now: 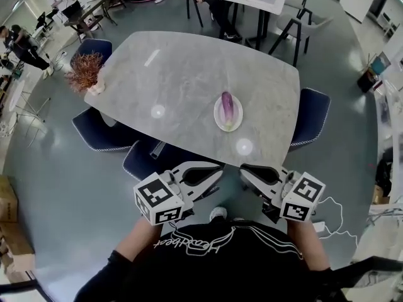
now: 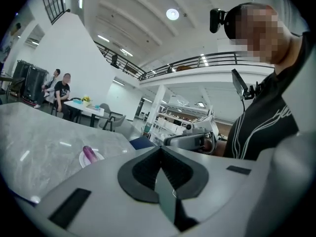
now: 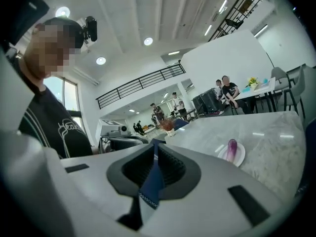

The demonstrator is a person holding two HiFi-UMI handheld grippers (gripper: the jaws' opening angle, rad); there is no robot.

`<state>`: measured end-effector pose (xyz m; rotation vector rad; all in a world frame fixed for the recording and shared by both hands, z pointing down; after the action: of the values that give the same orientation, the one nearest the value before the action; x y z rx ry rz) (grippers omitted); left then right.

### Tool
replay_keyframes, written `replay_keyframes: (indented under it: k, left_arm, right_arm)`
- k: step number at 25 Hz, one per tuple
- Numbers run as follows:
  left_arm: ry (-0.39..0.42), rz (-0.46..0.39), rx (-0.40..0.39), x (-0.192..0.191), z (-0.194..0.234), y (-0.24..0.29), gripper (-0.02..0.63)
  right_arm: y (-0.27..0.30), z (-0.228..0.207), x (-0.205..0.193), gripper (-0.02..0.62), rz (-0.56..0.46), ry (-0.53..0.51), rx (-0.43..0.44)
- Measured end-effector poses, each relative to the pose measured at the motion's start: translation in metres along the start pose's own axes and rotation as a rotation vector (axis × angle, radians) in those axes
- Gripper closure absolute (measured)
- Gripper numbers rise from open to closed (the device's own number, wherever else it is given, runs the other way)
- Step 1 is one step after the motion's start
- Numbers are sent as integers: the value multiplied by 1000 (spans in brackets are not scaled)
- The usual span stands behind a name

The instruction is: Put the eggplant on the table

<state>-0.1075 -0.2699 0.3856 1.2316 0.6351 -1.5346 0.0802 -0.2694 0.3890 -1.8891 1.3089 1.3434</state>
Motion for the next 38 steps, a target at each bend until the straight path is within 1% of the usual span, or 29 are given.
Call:
replay_keyframes:
  k: [2, 5, 8, 10, 13, 17, 19, 20, 23, 26, 33, 38]
  left_arm:
    - [-2, 9, 9, -5, -9, -3, 598]
    - [18, 30, 24, -12, -24, -5, 598]
    - [35, 22, 28, -17, -45, -4, 598]
    - [49, 15, 39, -20, -64, -1, 598]
    - [49, 10, 54, -27, -95, 8, 598]
    - [70, 35, 83, -44, -140, 10, 598]
    - [71, 25, 95, -47, -159, 9, 598]
    - [68, 18, 105, -47, -167, 7, 598]
    - [59, 6, 141, -51, -193, 0, 598]
    - [49, -13, 151, -58, -217, -8, 598]
    - [63, -42, 150, -59, -253, -18, 598]
    - [55, -40, 151, -66, -272, -20, 598]
  right_arm:
    - [-3, 5, -6, 565, 21, -11, -3]
    - [-10, 14, -11, 566, 41, -6, -2]
    - [-25, 27, -16, 566, 39, -22, -11]
    - [-41, 36, -21, 566, 38, -19, -15]
    - [-68, 51, -33, 566, 54, -20, -9]
    - [-101, 79, -51, 566, 65, -15, 11]
    - [-114, 91, -52, 566, 62, -19, 20]
    - [-120, 97, -52, 589, 62, -25, 25]
    - [-137, 118, -54, 589, 59, -42, 39]
    - [-152, 135, -60, 589, 54, -48, 42]
    - [-169, 164, -68, 589, 52, -71, 44]
    - [-181, 176, -75, 589, 49, -80, 34]
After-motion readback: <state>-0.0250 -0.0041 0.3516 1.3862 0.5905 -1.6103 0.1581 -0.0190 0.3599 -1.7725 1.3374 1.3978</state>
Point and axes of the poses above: the fingertips, and each gripper's own axes: y forward along the fingers, z to its left, x out of its top, the point moved 8 cm from there along -y, backward along the fingers
